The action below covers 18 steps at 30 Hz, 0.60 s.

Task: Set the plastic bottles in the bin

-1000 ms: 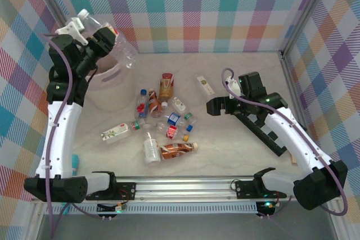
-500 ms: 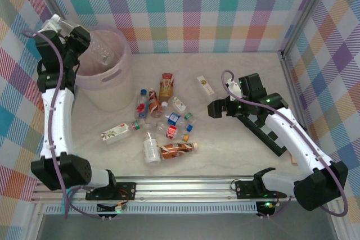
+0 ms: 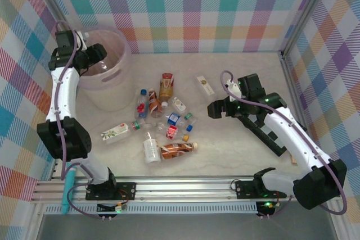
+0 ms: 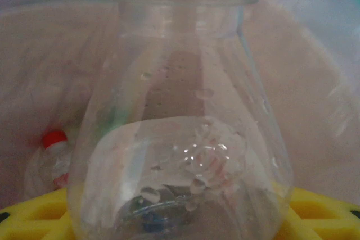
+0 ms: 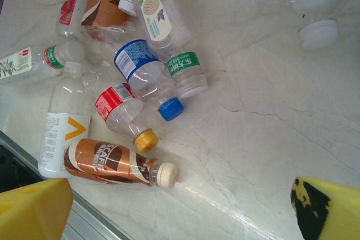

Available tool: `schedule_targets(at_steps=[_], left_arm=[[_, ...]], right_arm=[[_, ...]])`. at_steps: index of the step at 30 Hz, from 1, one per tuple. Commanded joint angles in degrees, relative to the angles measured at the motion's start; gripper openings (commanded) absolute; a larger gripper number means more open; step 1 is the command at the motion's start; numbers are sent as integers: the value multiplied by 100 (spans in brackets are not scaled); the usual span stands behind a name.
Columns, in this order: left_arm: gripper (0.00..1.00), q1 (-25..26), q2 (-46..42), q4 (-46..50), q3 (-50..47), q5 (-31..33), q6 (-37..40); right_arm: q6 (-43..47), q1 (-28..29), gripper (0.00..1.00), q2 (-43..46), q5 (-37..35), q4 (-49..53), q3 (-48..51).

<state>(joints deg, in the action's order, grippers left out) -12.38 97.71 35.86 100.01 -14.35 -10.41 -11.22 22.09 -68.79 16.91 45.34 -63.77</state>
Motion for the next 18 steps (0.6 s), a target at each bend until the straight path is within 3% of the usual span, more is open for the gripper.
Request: schedule_targets(at_steps=[1, 7, 11, 15, 18], left_arm=[[61, 75, 156, 426, 257, -87, 602], [63, 166, 480, 598, 275, -37, 802], [76, 201, 560, 608, 247, -72, 847], [90, 219, 550, 564, 274, -103, 864], [96, 221, 479, 552, 320, -103, 876]], right_arm=[[-136, 12, 100, -102, 255, -233, 176], [-273, 15, 100, -269, 258, -378, 277], [-242, 15, 100, -315, 201, -411, 279], [-172, 15, 99, -183, 681, -836, 422], [-185, 13, 100, -117, 517, -971, 488]])
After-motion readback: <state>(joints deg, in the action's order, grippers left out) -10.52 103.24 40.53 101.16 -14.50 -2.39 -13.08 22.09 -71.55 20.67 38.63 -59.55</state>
